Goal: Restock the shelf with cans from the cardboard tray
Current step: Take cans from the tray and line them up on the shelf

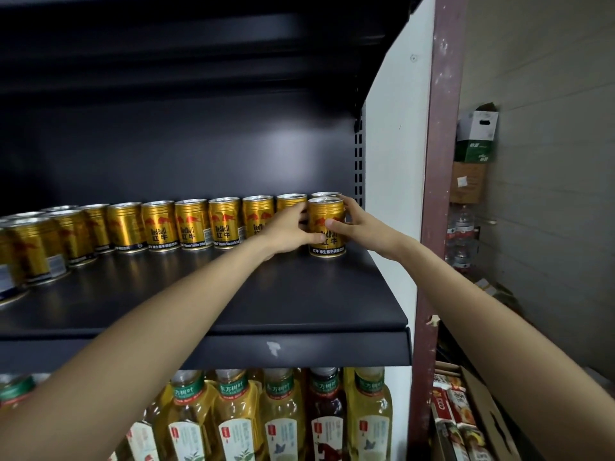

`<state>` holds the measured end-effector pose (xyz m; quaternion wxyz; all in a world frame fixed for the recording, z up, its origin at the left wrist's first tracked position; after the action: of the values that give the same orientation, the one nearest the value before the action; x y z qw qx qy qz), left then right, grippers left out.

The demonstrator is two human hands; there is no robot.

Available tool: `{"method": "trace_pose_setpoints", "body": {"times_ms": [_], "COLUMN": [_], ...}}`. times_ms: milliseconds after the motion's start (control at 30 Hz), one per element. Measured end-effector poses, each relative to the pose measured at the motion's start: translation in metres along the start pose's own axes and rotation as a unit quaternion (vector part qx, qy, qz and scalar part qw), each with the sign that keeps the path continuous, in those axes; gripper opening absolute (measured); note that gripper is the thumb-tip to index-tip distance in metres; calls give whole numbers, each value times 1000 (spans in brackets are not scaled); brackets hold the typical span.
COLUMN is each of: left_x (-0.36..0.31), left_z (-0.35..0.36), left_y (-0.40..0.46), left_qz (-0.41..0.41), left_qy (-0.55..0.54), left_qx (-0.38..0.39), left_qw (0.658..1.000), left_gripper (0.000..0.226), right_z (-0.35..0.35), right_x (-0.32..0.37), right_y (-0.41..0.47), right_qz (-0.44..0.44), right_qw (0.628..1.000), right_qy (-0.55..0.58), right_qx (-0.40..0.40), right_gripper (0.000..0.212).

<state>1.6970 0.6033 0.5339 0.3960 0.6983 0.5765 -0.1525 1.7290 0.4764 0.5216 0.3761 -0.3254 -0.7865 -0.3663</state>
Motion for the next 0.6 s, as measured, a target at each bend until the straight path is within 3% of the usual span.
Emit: {"method": "trace_pose_setpoints", "body": {"times_ms": [167, 300, 500, 600], "left_x": [-1, -19, -60, -65], "left_z": [-4, -26, -59, -69], "left_y": [-1, -27, -128, -198], "left_qz": [-34, -14, 156, 247], "left_qy": [25, 4, -38, 29], "left_qx": [15, -17, -79, -165], "left_qw": [999, 1000, 984, 954], "left_gripper": [90, 70, 25, 15], "right_z": [-1, -10, 0, 36], "right_x": [11, 34, 96, 121], "right_y": [-10, -34, -114, -164], "right_qz": [5, -32, -184, -231], "right_qw": [1000, 991, 942, 920], "right_qy": [-21, -117, -204, -215], "right_qx": [-10, -55, -192, -233], "right_gripper": [81, 72, 30, 21]}}
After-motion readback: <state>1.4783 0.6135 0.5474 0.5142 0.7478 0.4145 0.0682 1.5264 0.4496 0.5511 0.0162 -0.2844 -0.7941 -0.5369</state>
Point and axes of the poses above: each hand's wrist, its own y-axis towards the middle knuckle, its own z-axis out of the palm, x = y × z, the point moved 6 cm from there along y, towards the middle knuckle, and after that the axes turned 2 degrees about -x, right-handed, at the moved point
